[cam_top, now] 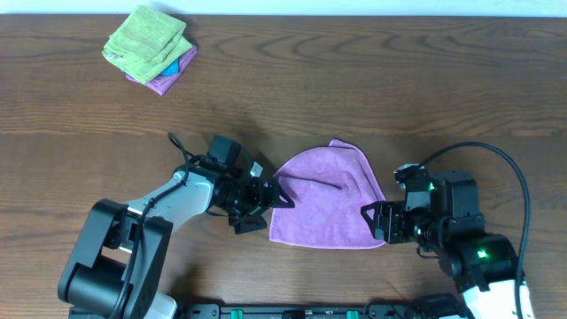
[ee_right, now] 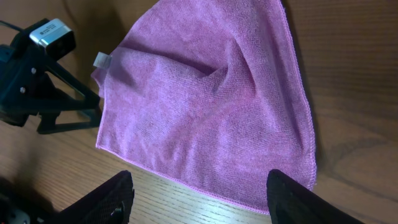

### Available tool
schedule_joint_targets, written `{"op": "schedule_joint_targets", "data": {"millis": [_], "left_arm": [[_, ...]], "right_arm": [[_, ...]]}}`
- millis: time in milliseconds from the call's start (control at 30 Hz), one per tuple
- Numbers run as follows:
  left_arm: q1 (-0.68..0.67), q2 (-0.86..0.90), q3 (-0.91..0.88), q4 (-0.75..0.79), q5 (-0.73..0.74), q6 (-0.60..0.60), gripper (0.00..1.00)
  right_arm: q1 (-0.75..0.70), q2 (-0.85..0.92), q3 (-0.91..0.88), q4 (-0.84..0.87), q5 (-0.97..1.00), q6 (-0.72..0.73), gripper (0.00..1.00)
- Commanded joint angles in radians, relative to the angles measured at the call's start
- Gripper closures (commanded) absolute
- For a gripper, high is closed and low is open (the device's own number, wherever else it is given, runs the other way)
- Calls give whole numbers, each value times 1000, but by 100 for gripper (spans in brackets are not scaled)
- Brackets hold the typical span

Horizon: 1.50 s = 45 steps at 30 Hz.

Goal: Fold the cloth
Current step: 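Lift the cloth with both grippers and stretch it toward the far side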

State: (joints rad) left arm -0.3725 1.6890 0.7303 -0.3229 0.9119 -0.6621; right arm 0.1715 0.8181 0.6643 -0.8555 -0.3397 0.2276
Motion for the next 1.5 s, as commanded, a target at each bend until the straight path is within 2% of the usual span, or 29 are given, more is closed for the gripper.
{"op": "schedule_joint_targets", "data": {"millis": [0,100,233,300,333,367,533,700,1100,1333,1467], "left_arm": [[-31,11,-10,29,-11,-47,5],[-70,11,-10,53,-33,-101,0],[-106,11,-10,87,-35,-120,40],[-106,11,-10,88,-31,-121,75],[-106,11,-10,88,-29,-121,87],[-106,11,-10,88,-28,-120,94],[-105,11,-10,88,-3,-89,94],[-105,11,-10,69,31,-9,94],[-92,11,-10,-151,27,196,94],[-92,11,-10,-168,23,206,94],[-92,11,-10,-167,23,206,94]], "right_arm": [[-10,-3,-3,-2,0,12,31],[-10,-3,-3,-2,0,12,31],[-10,-3,-3,-2,0,12,31],[-10,-3,-3,-2,1,11,31],[-10,-3,-3,-4,5,11,31],[-10,-3,-3,-10,25,11,30],[-10,10,-15,-61,130,12,21],[-10,49,-65,-42,130,61,20],[-9,98,-211,32,152,265,22],[-10,98,-214,55,288,266,20],[-10,114,-247,101,291,266,27]]}}
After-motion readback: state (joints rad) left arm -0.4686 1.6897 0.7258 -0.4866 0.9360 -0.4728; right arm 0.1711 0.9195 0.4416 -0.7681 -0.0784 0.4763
